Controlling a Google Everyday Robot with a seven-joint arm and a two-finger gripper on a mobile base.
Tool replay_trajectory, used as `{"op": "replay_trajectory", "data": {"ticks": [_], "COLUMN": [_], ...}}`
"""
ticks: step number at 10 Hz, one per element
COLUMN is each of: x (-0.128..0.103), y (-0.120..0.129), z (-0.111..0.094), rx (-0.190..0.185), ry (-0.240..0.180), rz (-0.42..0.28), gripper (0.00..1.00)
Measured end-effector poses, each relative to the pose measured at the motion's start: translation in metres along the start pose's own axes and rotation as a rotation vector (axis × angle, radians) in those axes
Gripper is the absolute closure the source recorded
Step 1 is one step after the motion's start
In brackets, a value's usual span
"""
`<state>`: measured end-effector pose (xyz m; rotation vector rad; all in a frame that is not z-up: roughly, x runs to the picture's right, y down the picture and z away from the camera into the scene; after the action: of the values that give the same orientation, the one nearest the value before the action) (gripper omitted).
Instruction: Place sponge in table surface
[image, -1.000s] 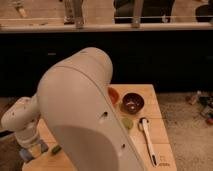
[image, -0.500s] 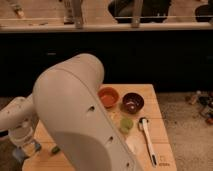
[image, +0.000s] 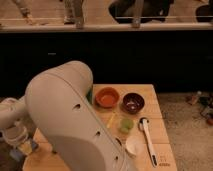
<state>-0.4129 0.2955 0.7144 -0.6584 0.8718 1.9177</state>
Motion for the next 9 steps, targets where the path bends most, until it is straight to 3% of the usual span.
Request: {"op": "replay_trajectory", "data": {"ticks": [4, 9], "x": [-0.014, -0.046], "y": [0.003, -0.007], "z": [0.008, 0.015], "rx": [0.011, 0.015], "ry": [-0.019, -0.01], "rz": [0.007, 0.043], "gripper": [1.0, 1.0]}}
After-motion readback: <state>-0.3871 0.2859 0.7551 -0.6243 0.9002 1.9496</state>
